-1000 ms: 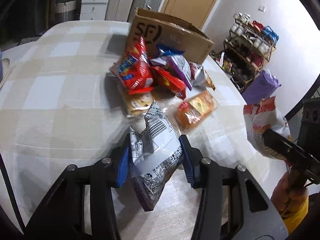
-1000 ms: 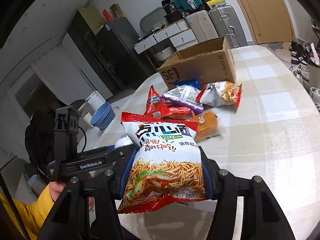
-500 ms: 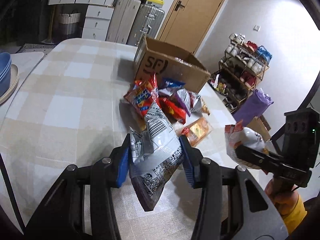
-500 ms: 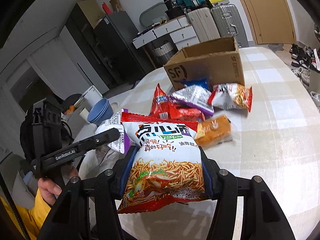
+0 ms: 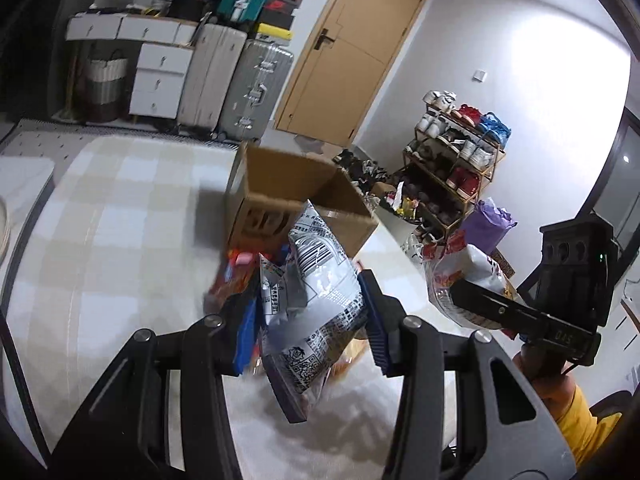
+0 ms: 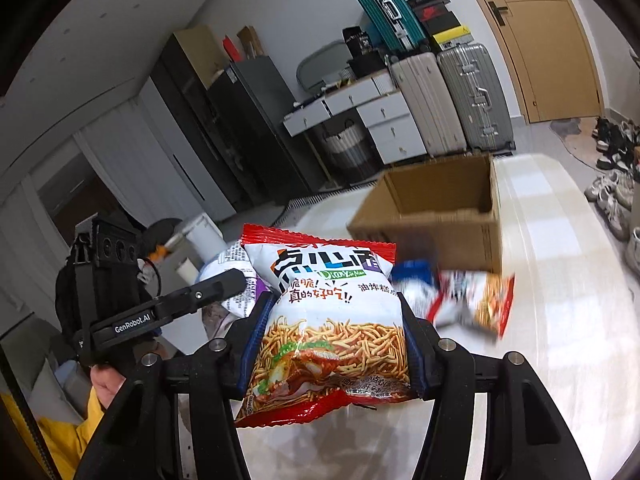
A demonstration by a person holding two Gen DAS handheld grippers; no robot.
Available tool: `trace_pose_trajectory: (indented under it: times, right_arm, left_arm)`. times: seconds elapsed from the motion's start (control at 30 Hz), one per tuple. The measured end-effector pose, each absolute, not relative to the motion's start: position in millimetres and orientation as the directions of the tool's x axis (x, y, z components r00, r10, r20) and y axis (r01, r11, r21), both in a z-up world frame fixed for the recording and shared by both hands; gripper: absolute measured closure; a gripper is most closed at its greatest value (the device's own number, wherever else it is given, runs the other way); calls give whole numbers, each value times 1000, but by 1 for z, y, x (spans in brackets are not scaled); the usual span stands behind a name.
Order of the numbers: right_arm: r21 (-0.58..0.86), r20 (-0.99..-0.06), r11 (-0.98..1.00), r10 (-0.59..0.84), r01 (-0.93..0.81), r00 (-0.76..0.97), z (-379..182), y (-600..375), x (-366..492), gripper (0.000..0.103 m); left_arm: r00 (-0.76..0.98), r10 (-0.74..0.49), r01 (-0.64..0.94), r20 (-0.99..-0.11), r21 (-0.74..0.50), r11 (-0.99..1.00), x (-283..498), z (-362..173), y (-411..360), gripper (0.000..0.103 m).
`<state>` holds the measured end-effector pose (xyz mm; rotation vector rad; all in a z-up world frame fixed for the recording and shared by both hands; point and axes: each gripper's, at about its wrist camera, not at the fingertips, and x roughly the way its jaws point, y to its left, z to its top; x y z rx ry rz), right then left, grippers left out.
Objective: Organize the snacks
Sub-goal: 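Carry both bags over the cardboard box and open both grippers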
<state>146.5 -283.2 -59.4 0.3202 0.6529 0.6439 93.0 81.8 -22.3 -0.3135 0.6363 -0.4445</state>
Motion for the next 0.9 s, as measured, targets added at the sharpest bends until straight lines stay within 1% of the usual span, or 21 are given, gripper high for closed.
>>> trace_pose_trajectory:
  times: [0.2,0.33,0.47,0.53,0.67,0.77,0.9]
  right_arm:
    - [489,-430,747,656,-451,620,-32,-294,188,45]
    - [498,-427,754,643,-428,636,-17,-301,223,45]
    - [499,-431,758,637,-419,639,-8,-302,257,45]
    - [477,-440,773,622,-418,648,-4,-299,274,45]
    - [443,-457,792,602,-420,655,-7,-291,308,45]
    - [456,-467,789,606,-412,644,-15,-288,330,45]
    - [421,-512,814,578,-400,636,-30,-278,354,45]
  left_arm:
    - [714,-504,352,-486,-373,859,135,22,65,61]
    - [709,-511,367,-486,-365,856,171,45,54,61]
    - [705,-495,356,-508,-350,866,219,57,41,61]
    - [700,-486,350,-524,-341,872,242,61,37,61]
    - [683,-468,343,-561,-320,883,294,55,16,61]
    - [655,-456,332,-602,-313,890,327,42,6,61]
    - [630,-428,327,-648,-278,903,358,17,-7,61]
